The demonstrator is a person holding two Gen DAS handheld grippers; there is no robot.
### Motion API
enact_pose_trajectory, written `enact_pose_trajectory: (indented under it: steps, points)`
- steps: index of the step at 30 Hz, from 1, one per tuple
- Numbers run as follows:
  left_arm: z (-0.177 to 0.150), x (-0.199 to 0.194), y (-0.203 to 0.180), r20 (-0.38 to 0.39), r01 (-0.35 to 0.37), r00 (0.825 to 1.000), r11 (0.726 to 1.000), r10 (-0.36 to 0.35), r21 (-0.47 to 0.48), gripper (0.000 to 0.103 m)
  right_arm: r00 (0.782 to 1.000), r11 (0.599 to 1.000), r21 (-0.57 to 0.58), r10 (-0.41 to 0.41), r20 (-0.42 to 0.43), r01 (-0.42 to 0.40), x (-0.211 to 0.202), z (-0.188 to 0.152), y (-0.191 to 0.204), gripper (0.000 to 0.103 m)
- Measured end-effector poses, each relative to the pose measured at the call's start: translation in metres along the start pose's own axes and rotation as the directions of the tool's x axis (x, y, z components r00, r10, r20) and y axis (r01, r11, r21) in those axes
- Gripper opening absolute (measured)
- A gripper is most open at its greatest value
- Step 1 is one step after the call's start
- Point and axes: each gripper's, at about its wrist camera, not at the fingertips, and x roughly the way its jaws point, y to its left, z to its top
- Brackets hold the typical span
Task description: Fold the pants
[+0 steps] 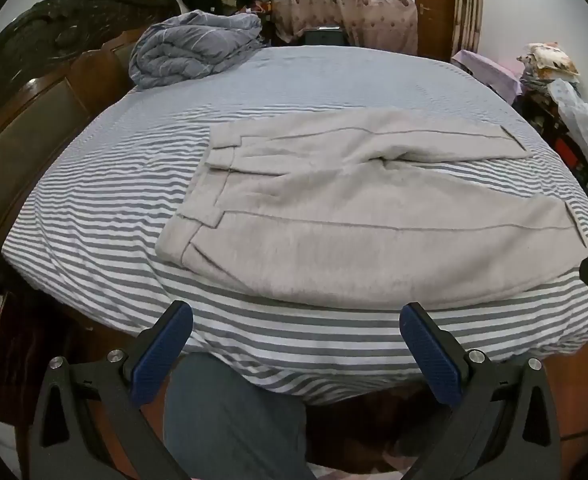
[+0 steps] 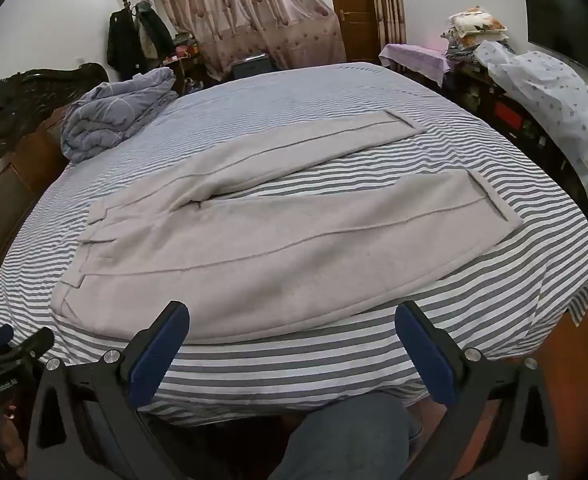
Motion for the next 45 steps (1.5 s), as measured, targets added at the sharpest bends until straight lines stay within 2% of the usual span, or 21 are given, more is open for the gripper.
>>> enact_pose_trajectory:
  steps: [2,7,11,17,45]
  points:
    - [-0.001,0.007,0.003,-0.047,0.006,0.999,1.000,-0.006,0.004,0.103,1.000,1.000,0.012,0.018,0.002,-0.018,0.000,0.000,0.000,0.102]
    - [0.000,0.016,0.004,-0.089,0.008,0.996,1.000,-0.009,-0.018,0.103,1.000,1.000,0.000,0.020,-0.008,-0.020,-0.001,-0.001,0.001,0.102]
    - [-0.005,0.020,0.005,-0.092,0.004,0.996,1.000,-0.007,-0.024,0.103,1.000,1.000,-0.018,0.019,-0.019,-0.019,0.000,0.002,0.014,0.102]
    - [-0.006,0.020,0.003,-0.083,0.006,0.997,1.000,-0.007,-0.015,0.103,1.000,0.999,-0.029,0.015,-0.028,-0.016,-0.003,0.003,0.006,0.102]
    - [-0.010,0.027,0.004,-0.103,0.004,0.995,1.000,-0.006,-0.017,0.103,0.999,0.998,-0.059,0.003,-0.035,-0.005,0.006,-0.004,0.017,0.102]
